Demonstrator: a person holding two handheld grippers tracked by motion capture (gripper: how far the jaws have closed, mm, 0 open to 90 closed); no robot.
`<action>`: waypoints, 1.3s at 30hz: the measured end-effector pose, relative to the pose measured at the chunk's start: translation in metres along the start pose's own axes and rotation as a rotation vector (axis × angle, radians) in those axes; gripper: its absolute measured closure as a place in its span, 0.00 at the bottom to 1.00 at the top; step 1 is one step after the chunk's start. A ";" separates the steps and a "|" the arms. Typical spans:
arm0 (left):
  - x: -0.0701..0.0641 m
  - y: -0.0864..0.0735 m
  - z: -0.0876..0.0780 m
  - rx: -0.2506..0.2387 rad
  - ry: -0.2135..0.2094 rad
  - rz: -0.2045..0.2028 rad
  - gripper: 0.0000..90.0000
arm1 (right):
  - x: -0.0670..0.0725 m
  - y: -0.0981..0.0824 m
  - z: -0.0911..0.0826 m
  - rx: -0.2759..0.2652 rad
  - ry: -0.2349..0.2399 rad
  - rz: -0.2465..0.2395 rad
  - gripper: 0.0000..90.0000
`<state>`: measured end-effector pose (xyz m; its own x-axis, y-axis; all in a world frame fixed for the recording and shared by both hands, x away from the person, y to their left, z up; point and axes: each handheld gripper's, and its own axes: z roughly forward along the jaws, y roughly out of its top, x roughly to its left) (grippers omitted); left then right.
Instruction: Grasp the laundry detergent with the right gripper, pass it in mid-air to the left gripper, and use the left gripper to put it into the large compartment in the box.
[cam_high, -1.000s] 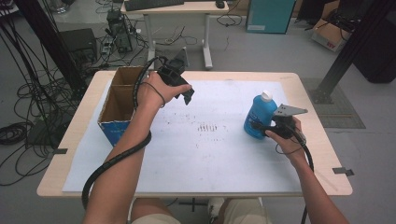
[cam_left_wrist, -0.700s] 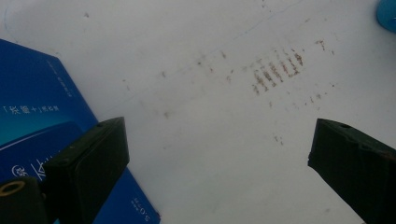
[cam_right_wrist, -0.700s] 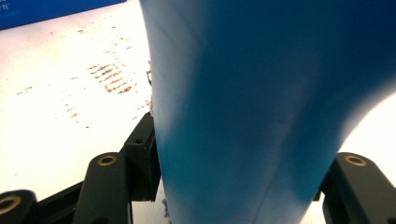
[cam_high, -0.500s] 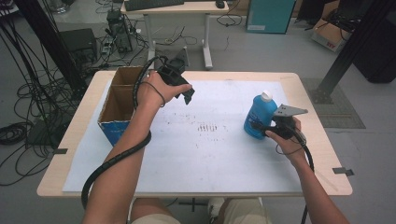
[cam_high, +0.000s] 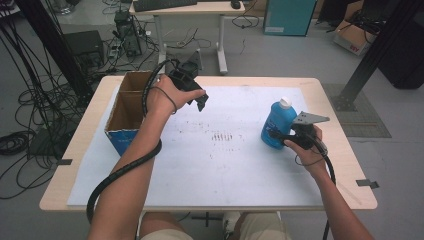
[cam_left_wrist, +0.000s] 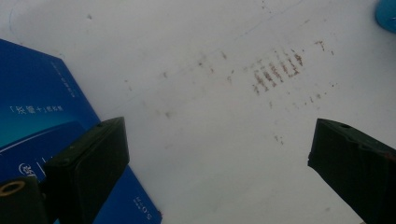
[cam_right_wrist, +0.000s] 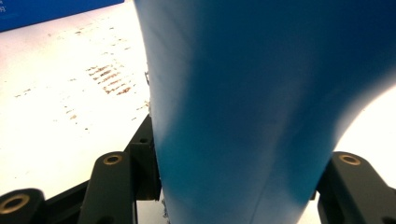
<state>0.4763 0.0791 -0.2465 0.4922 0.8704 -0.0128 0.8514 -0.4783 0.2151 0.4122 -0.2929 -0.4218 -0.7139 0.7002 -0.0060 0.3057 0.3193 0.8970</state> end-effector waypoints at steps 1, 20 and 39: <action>0.000 0.000 0.000 -0.003 0.001 0.000 0.06 | 0.000 0.000 0.000 0.001 0.001 0.001 0.48; -0.001 -0.002 -0.005 -0.018 -0.006 0.002 0.06 | 0.000 0.000 0.000 -0.002 0.000 0.001 0.48; 0.000 -0.004 -0.013 -0.027 0.003 0.010 0.06 | 0.000 0.000 0.000 -0.002 0.000 -0.003 0.48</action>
<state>0.4706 0.0829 -0.2346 0.5004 0.8657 -0.0077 0.8411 -0.4840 0.2415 0.4124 -0.2927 -0.4216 -0.7149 0.6992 -0.0081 0.3029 0.3201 0.8977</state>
